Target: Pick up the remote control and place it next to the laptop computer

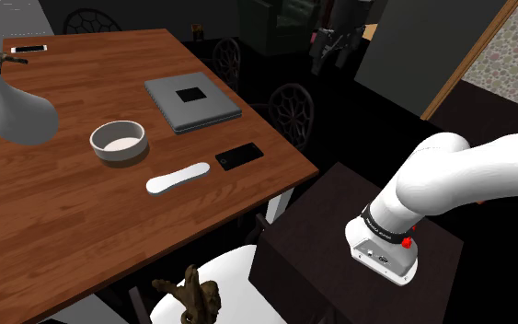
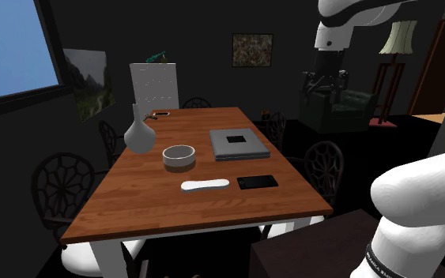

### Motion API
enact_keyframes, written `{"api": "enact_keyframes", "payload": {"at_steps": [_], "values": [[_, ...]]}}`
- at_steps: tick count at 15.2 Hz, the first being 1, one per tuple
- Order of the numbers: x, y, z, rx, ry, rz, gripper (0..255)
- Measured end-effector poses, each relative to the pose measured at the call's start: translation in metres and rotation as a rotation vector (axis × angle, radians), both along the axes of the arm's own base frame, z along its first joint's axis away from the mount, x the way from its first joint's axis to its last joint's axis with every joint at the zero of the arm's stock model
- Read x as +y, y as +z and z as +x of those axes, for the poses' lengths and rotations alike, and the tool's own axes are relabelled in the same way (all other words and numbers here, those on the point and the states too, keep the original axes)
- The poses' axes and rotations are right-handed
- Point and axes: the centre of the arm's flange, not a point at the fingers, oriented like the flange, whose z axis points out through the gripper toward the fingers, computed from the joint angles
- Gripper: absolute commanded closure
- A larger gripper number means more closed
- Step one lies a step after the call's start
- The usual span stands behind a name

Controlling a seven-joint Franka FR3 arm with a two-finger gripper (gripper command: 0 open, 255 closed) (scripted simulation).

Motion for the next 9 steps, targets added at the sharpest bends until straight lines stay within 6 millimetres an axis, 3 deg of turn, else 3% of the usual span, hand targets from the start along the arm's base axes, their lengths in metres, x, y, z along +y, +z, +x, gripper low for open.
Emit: {"api": "enact_keyframes", "payload": {"at_steps": [3, 9], "values": [[0.003, -0.012, 0.012, 0.004, 0.041, 0.000, 0], [0.017, -0.055, 0.072, 0.016, 0.235, 0.001, 0]]}}
